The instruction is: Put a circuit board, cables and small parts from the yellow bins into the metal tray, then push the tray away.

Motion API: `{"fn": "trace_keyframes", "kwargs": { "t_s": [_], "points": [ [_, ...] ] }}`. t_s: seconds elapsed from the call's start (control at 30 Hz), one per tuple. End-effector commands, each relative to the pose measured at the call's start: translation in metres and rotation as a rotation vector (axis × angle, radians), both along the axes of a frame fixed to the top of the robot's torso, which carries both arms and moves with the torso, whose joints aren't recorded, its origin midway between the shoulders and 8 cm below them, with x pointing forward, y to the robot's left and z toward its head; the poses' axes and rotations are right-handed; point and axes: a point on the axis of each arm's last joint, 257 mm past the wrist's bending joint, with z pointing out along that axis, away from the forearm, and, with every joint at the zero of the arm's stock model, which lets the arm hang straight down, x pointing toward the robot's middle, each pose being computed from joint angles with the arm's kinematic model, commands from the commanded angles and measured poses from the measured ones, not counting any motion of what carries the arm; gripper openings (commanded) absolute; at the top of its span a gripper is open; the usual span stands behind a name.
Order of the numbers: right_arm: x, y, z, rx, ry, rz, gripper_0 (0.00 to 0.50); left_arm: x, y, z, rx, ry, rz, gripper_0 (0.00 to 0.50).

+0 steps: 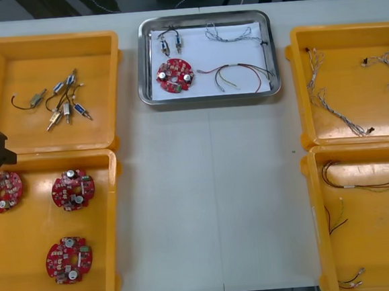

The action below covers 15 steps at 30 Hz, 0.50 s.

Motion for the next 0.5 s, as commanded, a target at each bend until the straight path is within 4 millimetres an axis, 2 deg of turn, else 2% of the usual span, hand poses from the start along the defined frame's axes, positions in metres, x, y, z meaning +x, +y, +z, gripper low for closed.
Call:
{"fn": "trace_keyframes", "kwargs": {
  "t_s": [0.03, 0.5],
  "points": [
    [0.0028, -0.0072, 0.0215, -0.018, -0.043, -0.017, 0.5, -0.0035, 0.0056, 0.0046, 0.044, -0.017, -0.054, 0.5],
    [0.007, -0.005, 0.0295, 0.001, -0.066, -0.019, 0.5, -0.0035, 0.0056, 0.0046, 0.044, -0.017, -0.054, 0.5]
  ]
}}
